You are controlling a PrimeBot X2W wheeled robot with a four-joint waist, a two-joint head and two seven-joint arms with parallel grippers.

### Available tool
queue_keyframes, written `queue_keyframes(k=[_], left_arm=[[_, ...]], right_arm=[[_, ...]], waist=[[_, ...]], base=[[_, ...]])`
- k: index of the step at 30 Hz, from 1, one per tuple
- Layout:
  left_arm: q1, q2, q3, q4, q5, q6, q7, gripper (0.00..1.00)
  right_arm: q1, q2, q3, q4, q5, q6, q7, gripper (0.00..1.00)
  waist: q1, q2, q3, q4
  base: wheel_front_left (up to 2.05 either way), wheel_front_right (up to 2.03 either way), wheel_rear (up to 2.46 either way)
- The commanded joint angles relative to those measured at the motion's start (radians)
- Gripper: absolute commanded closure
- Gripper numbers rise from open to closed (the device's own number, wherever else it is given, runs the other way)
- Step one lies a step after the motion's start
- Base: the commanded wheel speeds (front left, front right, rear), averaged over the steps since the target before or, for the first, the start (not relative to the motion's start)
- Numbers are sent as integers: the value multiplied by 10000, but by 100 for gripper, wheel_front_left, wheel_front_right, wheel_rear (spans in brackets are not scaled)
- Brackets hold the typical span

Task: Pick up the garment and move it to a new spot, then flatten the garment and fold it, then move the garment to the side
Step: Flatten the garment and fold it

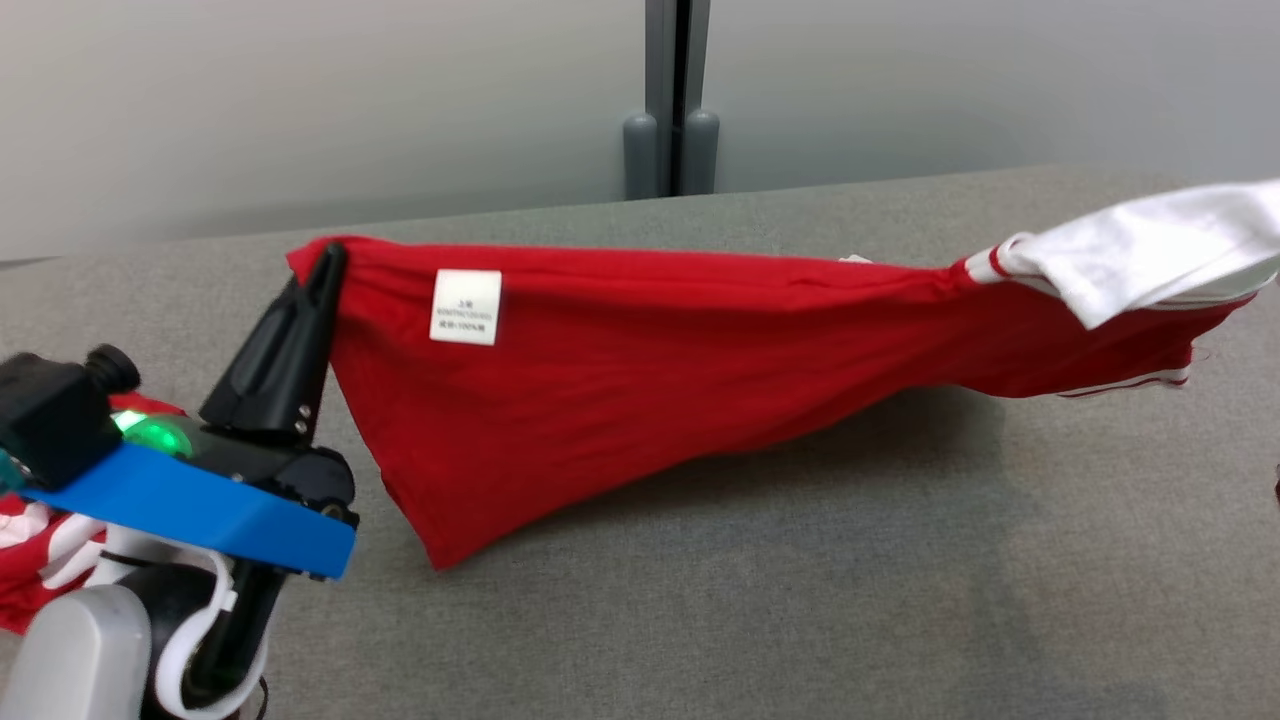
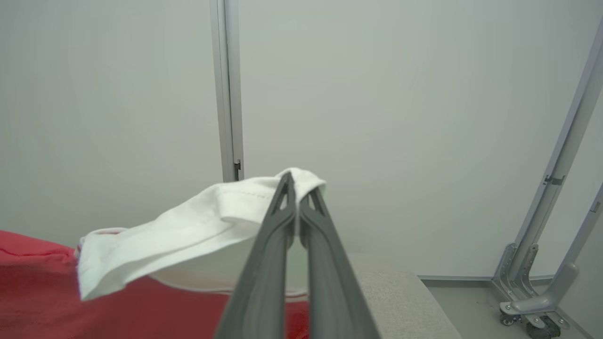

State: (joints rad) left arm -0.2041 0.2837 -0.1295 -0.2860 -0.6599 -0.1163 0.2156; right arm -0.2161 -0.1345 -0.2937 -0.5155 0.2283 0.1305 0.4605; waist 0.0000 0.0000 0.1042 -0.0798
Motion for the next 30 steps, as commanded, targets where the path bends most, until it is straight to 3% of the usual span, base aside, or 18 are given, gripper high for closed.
queue_keyframes(k=[1,6,13,22,30], left_arm=[[-217,73,104,-45,-59,60,85,100],[-1061,147,450,59,-670,358,761,100],[-3801,357,492,1526,-638,237,897,100],[-7824,552,706,3964,518,209,-711,100],[-9454,696,402,4872,1594,84,-2821,100]], right_arm=[[-262,-88,15,-34,7,5,59,100],[-1967,-668,406,893,202,5,344,100],[-5130,-1262,1644,4172,-292,5,-407,100],[-9955,-895,2335,7514,-1155,3,-3324,100],[-11676,-1131,2452,8655,-2096,3,-5804,100]], waist=[[0,0,110,25],[0,0,1035,-172],[0,0,2821,-241],[0,0,3920,-510],[0,0,3657,-535]], base=[[0,0,0],[0,0,0],[0,0,0],[0,0,0],[0,0,0]])
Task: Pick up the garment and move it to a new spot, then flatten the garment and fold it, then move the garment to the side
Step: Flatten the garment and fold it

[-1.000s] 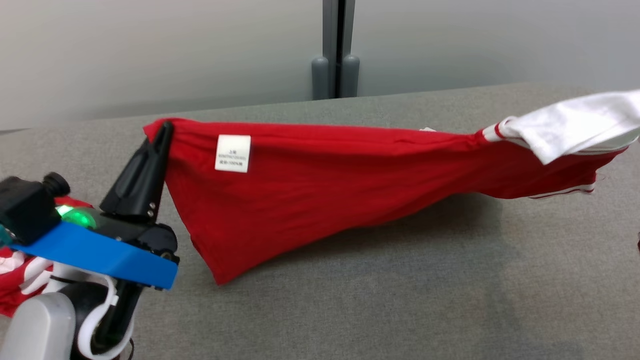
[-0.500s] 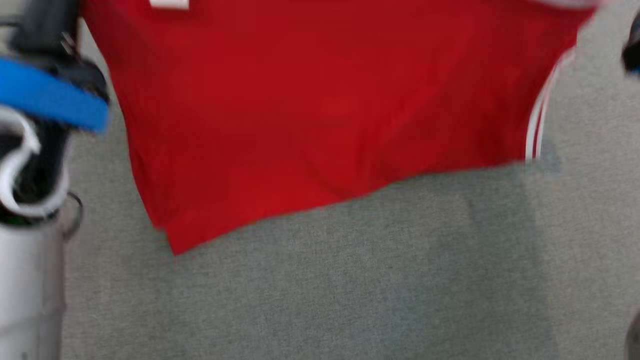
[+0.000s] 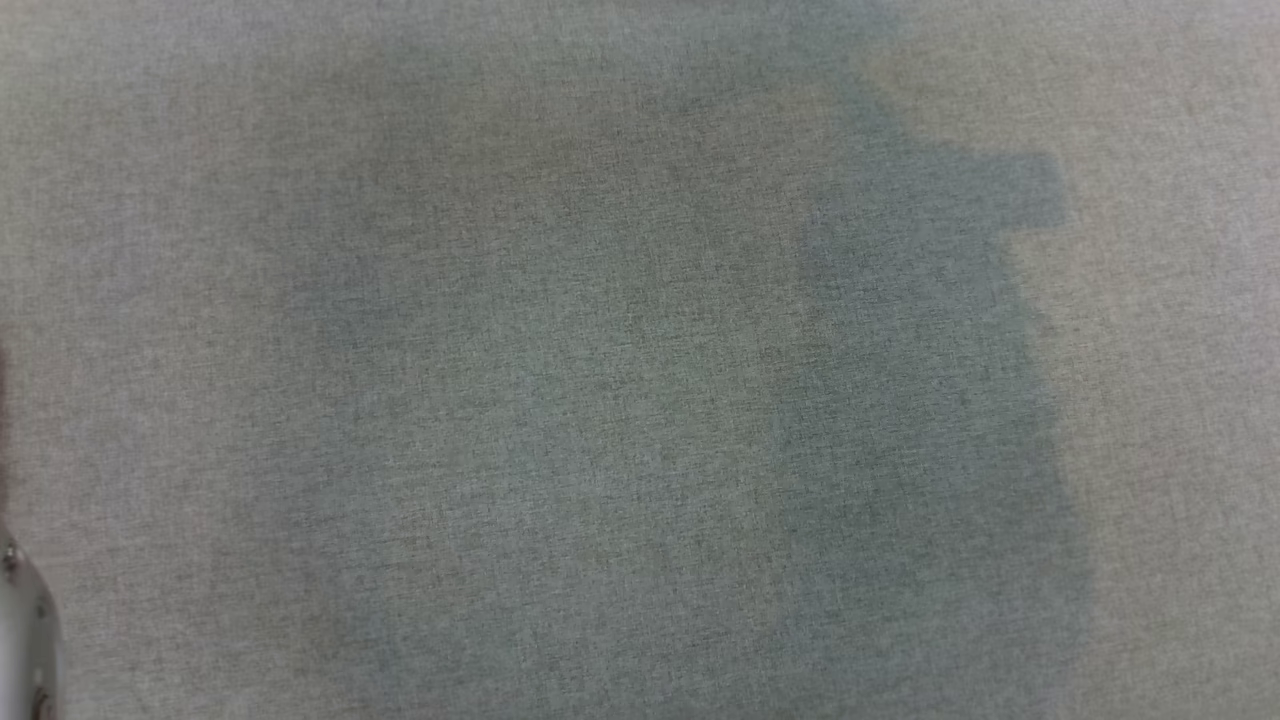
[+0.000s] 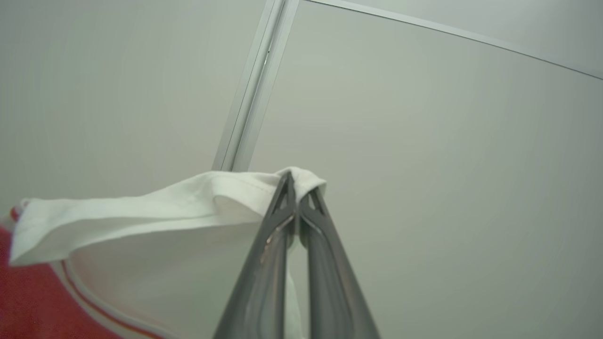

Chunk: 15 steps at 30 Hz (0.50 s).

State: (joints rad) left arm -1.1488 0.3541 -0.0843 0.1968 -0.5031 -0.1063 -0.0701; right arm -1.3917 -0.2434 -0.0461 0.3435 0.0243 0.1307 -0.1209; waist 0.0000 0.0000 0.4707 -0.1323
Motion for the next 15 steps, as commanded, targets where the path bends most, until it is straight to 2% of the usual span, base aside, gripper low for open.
queue_keyframes(k=[1,8,10,15], left_arm=[[10,-81,-108,133,28,-39,-215,100],[1541,-85,-760,810,249,-166,-1431,100],[2212,-55,-982,1074,409,-187,-1635,100],[4277,-509,-1348,1733,182,-215,-1888,100]], right_arm=[[118,-116,-14,174,-53,1,-144,100],[2298,-470,539,688,289,1,-374,100],[3311,-402,555,673,689,1,-331,100],[6320,-254,510,2,1774,1,521,100]], waist=[[0,0,-26,-10],[0,0,16,2],[0,0,-3,20],[0,0,-425,178]], base=[[0,0,0],[0,0,0],[0,0,0],[0,0,0]])
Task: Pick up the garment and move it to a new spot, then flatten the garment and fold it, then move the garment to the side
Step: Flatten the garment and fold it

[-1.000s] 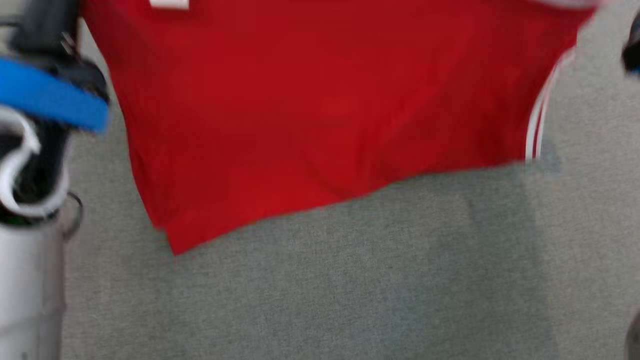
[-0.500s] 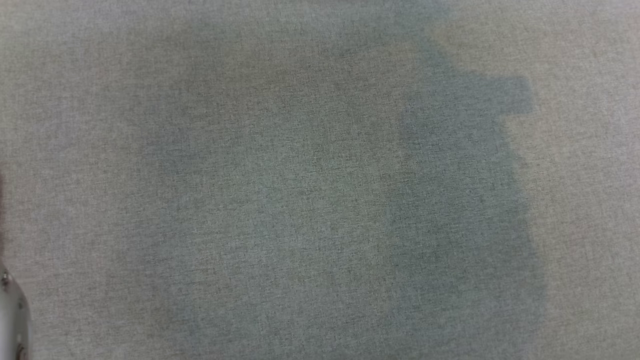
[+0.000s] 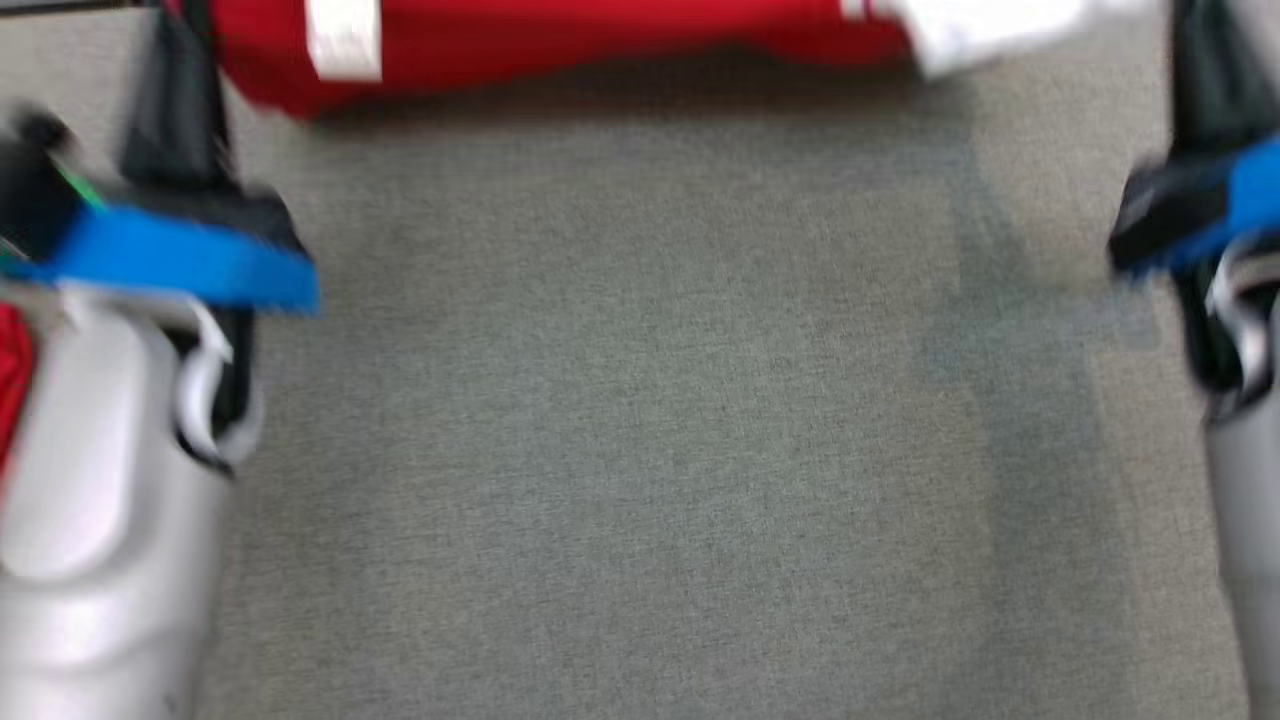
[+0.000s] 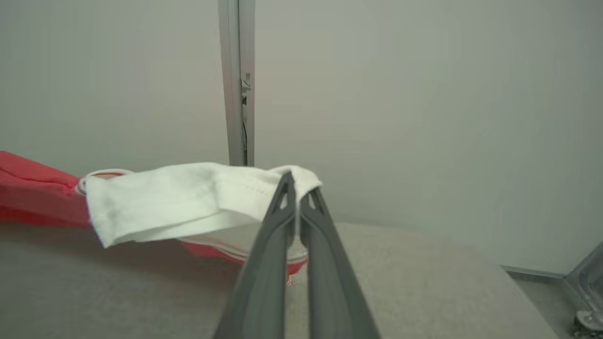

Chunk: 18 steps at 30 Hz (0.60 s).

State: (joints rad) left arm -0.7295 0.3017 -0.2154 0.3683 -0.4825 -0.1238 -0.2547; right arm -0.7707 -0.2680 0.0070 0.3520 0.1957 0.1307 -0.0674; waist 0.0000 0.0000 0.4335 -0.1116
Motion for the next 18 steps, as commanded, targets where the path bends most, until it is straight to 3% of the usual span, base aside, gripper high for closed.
queue_keyframes(k=[1,10,18], left_arm=[[557,-28,-192,100,-50,-51,-46,100],[4274,86,-1023,265,-613,19,306,100],[6213,274,-1027,-908,-1081,666,1364,100]], right_arm=[[792,50,-48,-350,267,1,303,100],[6502,1182,-1207,-3637,1320,1,4308,100],[8943,2038,-1662,-6089,1370,1,6860,100]], waist=[[0,0,-226,-8],[0,0,-1724,194],[0,0,-2476,312]], base=[[0,0,0],[0,0,0],[0,0,0]])
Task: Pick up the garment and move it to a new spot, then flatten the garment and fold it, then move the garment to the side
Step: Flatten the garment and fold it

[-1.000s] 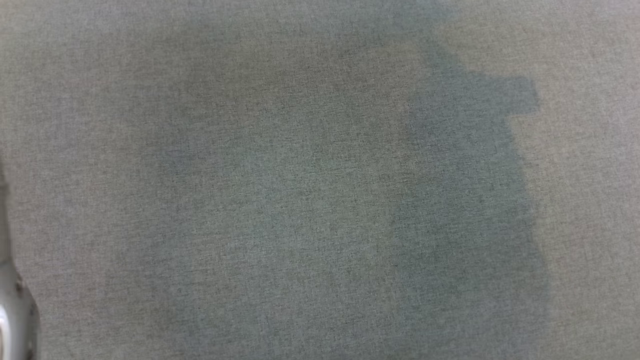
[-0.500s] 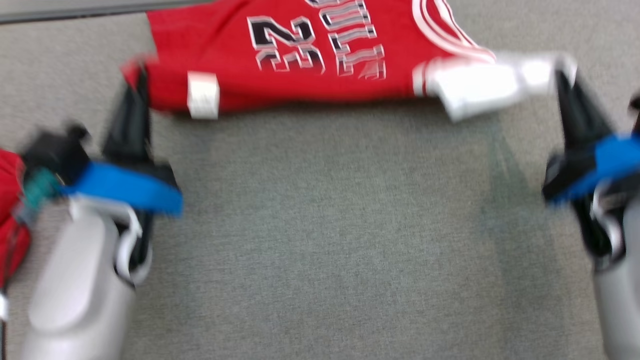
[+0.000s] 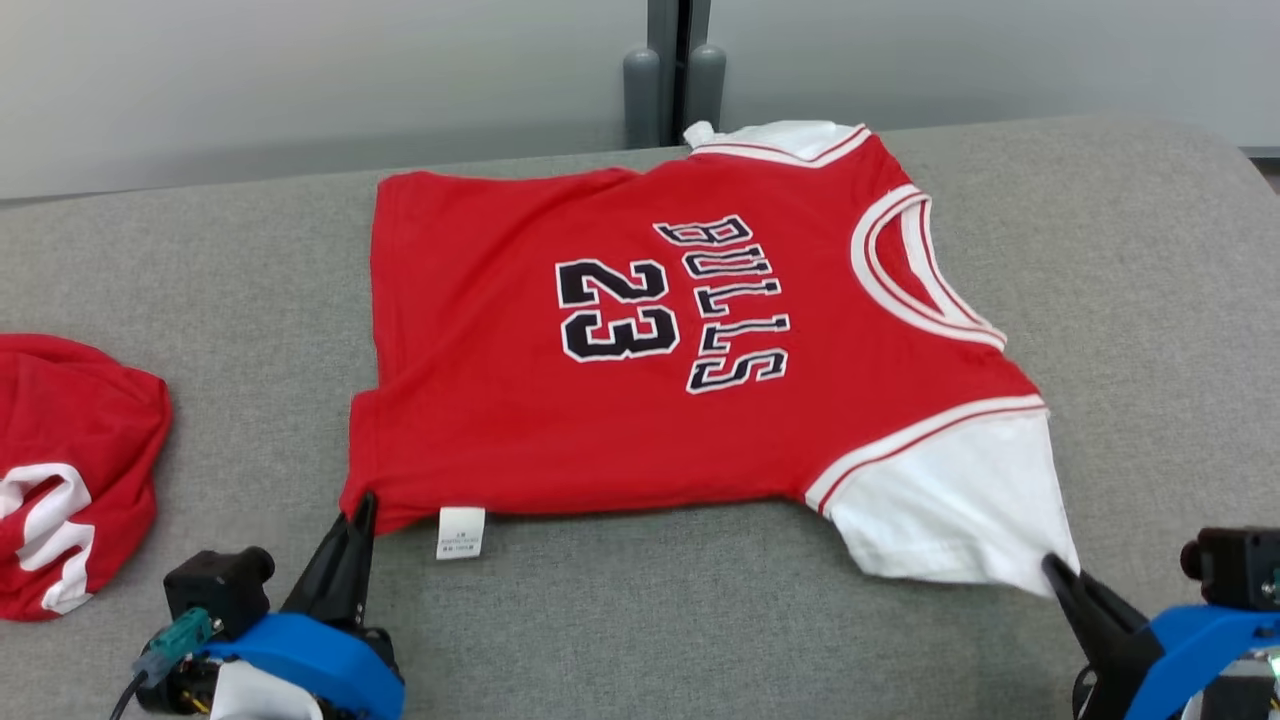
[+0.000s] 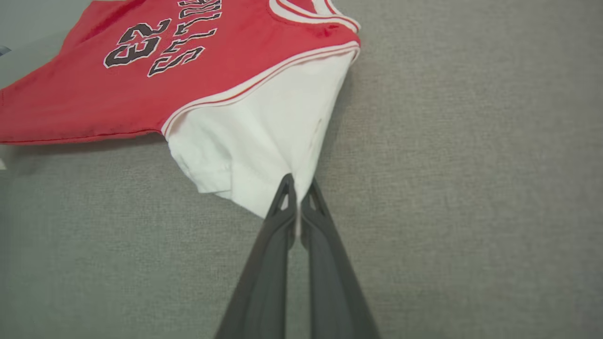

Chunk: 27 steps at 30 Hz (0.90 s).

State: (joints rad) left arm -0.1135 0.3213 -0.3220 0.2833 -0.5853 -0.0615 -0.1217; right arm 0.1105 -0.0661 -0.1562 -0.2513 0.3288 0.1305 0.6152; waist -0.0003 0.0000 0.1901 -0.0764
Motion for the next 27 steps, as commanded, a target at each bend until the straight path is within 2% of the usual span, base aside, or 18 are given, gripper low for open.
queue_keyframes(k=[1,8,14,21,27], left_arm=[[263,123,30,-258,-52,147,191,100],[1706,721,39,-1804,-116,865,1334,100],[2734,1166,54,-3087,-217,1356,2142,100],[2475,1160,-117,-3815,-175,1423,2487,100],[1777,616,-119,-3844,-643,1438,2662,100]], right_arm=[[325,65,-40,-250,76,5,297,100],[1573,155,-283,-1138,537,5,1768,100],[2153,154,-568,-1591,969,5,2214,100],[1300,155,-349,-1853,505,5,1838,100],[-117,157,11,-1704,136,5,1771,100]], waist=[[3,0,-103,-40],[3,0,-297,-1],[3,0,-405,-15],[3,0,-397,15],[3,0,-259,27]], base=[[0,0,0],[0,0,0],[0,0,0],[0,0,0],[0,0,0]])
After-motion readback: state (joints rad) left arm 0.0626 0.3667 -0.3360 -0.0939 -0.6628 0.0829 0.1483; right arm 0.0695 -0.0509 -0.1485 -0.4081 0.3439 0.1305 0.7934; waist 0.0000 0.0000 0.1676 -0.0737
